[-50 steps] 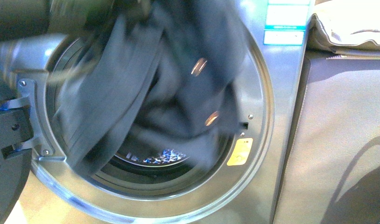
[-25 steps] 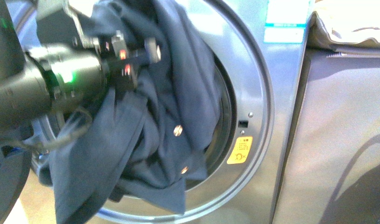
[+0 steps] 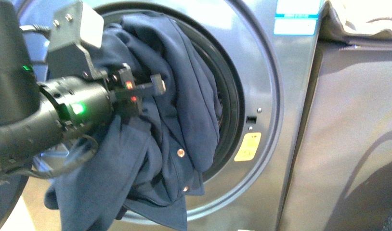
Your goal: Put clothes into washing machine
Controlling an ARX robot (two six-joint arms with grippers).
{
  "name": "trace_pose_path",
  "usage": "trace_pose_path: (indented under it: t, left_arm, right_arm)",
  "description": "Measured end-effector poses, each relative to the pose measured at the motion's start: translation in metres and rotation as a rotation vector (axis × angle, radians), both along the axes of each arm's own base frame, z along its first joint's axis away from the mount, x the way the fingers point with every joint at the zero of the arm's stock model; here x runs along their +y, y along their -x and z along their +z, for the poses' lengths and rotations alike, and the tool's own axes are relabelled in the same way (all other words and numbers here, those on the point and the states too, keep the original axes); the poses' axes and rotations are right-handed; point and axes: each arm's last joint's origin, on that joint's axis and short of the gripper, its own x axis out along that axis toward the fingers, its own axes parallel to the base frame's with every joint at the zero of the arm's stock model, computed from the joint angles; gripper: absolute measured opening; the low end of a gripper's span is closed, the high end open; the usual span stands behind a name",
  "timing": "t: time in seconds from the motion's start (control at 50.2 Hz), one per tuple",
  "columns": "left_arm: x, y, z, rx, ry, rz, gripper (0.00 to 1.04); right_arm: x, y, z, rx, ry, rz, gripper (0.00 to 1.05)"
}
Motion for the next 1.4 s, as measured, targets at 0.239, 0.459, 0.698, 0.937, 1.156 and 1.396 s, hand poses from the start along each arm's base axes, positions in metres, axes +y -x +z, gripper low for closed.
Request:
trace_pose_path:
  t: [0.239, 0.459, 0.698, 0.937, 1.156, 1.396]
  left_arm:
    - [0.000, -0.012, -0.021, 0.051, -0.031, 0.024, 0.12]
    - [-0.002, -0.035, -0.025, 0.044, -0.039, 0.044, 0.12]
    - [-0.008, -0.073, -0.024, 0.031, -0.066, 0.067, 0.12]
    - [-0.009, -0.121, -0.025, 0.005, -0.071, 0.114, 0.12]
    - [-0.006, -0.165, -0.030, -0.013, -0.087, 0.188, 0.12]
    - [0.001, -0.194, -0.024, -0.045, -0.105, 0.265, 0.12]
  right_arm:
    - [-0.016, 0.011, -0.025, 0.001, 0.004, -0.007, 0.02]
    - [-0.026, 0.020, -0.042, -0.003, 0.003, -0.010, 0.02]
    - [-0.037, 0.028, -0.055, -0.003, 0.003, 0.011, 0.02]
    - [-0.043, 0.034, -0.064, -0.006, 0.003, -0.016, 0.02]
    - [-0.043, 0.039, -0.071, -0.006, 0.003, -0.017, 0.02]
    - [-0.043, 0.042, -0.079, -0.012, 0.003, -0.017, 0.02]
